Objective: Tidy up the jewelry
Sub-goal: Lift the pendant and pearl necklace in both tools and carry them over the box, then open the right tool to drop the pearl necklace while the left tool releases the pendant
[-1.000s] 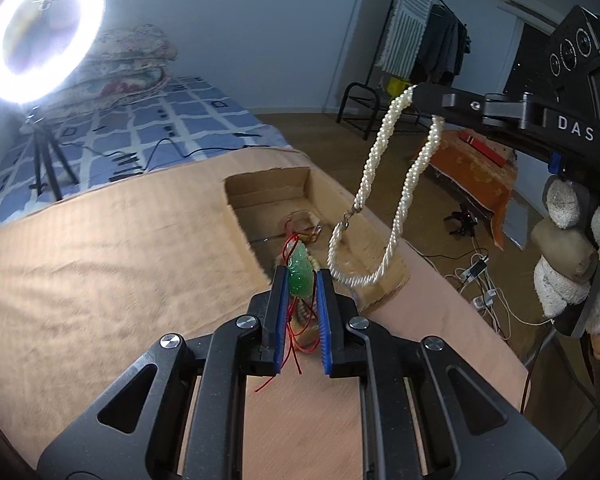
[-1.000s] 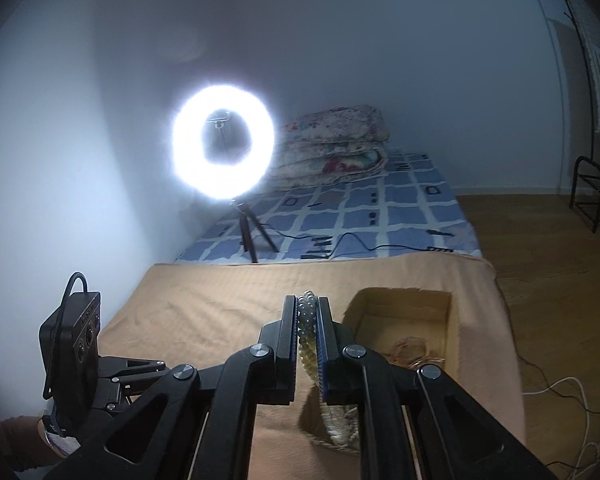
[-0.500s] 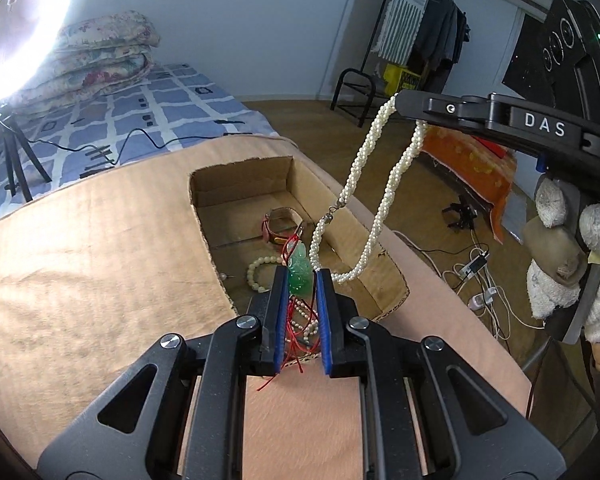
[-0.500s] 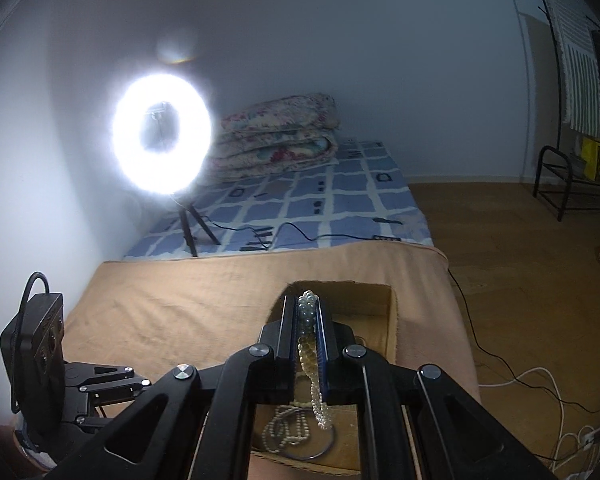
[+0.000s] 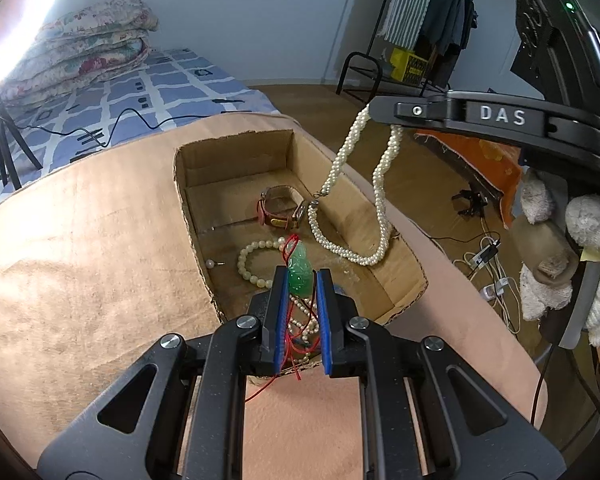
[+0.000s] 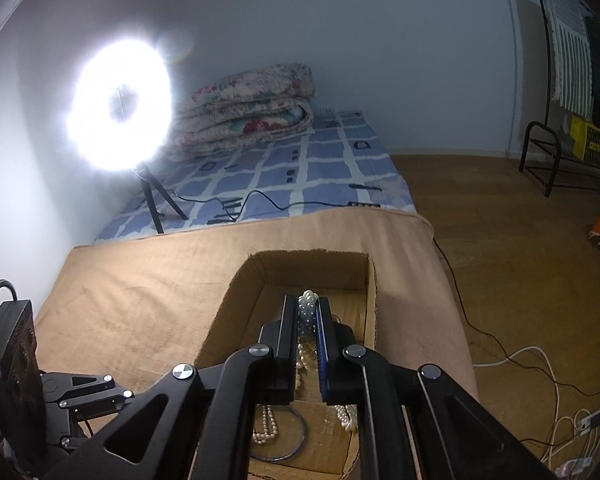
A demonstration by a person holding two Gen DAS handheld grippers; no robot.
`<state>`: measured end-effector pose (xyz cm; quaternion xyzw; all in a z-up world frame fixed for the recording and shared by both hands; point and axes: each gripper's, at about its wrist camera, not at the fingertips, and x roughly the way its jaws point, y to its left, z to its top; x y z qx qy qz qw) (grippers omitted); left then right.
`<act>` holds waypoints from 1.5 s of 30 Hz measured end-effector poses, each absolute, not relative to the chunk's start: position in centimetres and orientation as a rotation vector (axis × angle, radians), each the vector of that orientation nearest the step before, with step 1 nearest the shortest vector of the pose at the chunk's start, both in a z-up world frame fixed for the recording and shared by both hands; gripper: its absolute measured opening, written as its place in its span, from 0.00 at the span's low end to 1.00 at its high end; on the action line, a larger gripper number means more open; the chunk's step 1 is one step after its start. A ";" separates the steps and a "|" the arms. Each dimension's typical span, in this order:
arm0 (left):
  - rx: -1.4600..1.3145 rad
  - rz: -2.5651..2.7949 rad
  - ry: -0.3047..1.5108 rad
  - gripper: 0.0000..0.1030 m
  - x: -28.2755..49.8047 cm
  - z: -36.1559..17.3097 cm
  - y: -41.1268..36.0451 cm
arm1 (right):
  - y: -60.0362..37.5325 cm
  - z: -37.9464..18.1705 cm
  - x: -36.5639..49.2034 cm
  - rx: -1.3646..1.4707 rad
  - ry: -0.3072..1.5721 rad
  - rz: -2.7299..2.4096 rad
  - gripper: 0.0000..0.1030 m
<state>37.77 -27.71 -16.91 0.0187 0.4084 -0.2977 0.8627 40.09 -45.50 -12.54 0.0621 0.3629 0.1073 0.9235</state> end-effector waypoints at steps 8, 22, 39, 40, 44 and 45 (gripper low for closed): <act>0.058 -0.616 0.880 0.11 38.0 -18.1 -28.4 | -44.8 -14.8 41.4 0.118 0.795 0.206 0.05; 0.072 -0.628 0.908 0.12 38.2 -19.4 -29.0 | -43.9 -17.4 42.4 0.107 0.863 0.208 0.06; 0.059 -0.627 0.928 0.15 38.2 -19.8 -28.6 | -43.8 -17.9 42.3 0.113 0.864 0.192 0.33; 0.056 -0.627 0.926 0.22 38.1 -19.7 -28.5 | -43.9 -17.8 42.2 0.116 0.862 0.188 0.36; 0.052 -0.623 0.910 0.43 37.6 -19.2 -28.2 | -44.0 -17.1 41.6 0.122 0.836 0.170 0.58; 0.051 -0.623 0.908 0.43 37.5 -19.0 -28.1 | -43.9 -16.9 41.5 0.124 0.832 0.169 0.60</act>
